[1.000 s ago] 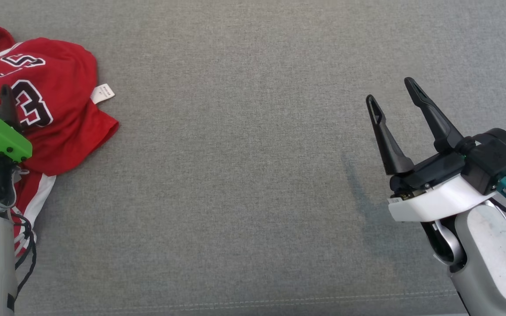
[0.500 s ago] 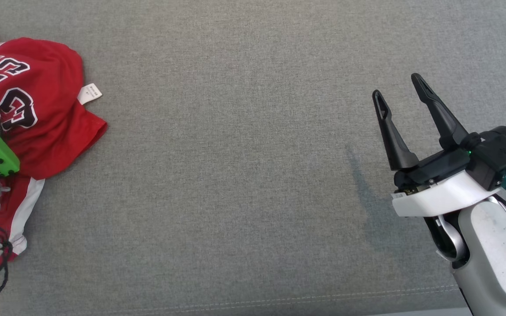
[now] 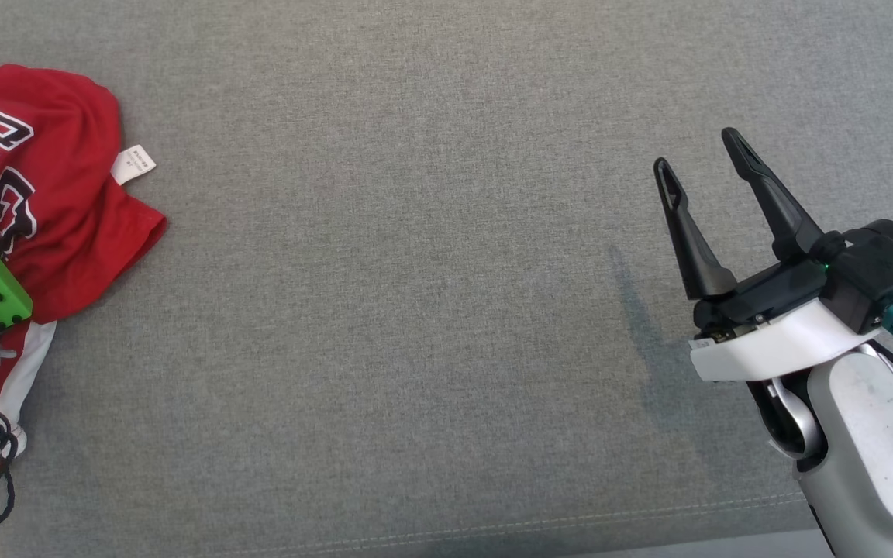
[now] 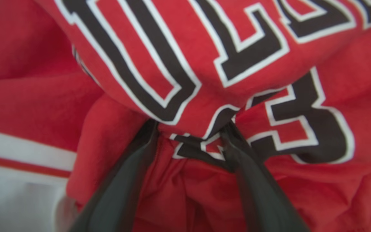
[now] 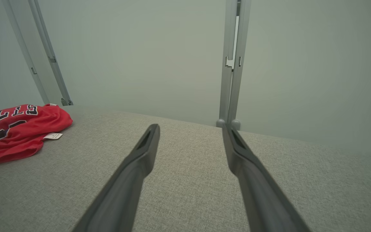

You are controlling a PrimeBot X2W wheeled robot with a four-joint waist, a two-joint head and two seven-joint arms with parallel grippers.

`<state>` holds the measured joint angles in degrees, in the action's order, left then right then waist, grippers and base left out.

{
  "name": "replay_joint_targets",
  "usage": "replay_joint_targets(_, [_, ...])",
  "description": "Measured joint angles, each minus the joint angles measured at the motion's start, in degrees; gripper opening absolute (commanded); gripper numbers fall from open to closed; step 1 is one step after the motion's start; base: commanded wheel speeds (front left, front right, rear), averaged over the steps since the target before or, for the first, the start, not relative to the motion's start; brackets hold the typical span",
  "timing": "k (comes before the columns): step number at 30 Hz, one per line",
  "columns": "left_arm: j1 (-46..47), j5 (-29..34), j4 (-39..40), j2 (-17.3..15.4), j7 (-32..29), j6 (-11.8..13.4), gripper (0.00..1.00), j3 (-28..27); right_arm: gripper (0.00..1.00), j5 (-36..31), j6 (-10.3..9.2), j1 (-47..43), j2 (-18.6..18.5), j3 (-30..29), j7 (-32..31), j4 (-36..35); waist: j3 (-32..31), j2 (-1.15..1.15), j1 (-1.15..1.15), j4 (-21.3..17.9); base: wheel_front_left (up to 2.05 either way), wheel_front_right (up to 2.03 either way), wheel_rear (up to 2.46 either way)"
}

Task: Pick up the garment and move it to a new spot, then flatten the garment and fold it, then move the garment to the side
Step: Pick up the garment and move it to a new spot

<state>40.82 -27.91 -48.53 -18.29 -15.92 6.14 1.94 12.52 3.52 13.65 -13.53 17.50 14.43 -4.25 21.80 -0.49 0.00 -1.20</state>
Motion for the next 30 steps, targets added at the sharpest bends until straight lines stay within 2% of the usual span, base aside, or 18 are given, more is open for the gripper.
replay_joint_targets(9, [2.07,2.4,0.35,0.24,5.43,-0.47,0.0,2.85,1.0,-0.08,0.0,0.01,0.19,-0.2,0.0,1.01,-1.25,0.0,0.0,0.27,0.0,0.0,0.0])
replay_joint_targets(19, [5.64,6.98,5.05,2.31,13.5,-3.93,0.0,7.79,1.0,-0.04,0.08,-0.03,1.36,-0.08,0.01,2.22,-4.64,0.0,0.0,1.18,0.0,0.0,0.0])
replay_joint_targets(23, [6.49,7.25,6.23,3.23,14.6,-5.14,0.0,9.15,1.0,0.14,0.09,-0.04,2.33,-0.05,0.01,2.63,-6.02,0.0,0.0,1.27,0.0,0.0,0.0])
replay_joint_targets(30, [8.87,7.99,9.96,5.42,16.22,-8.72,0.0,12.37,1.0,0.64,0.15,-0.19,4.19,-0.34,0.01,3.42,-9.62,0.0,0.0,0.47,0.0,0.0,0.0])
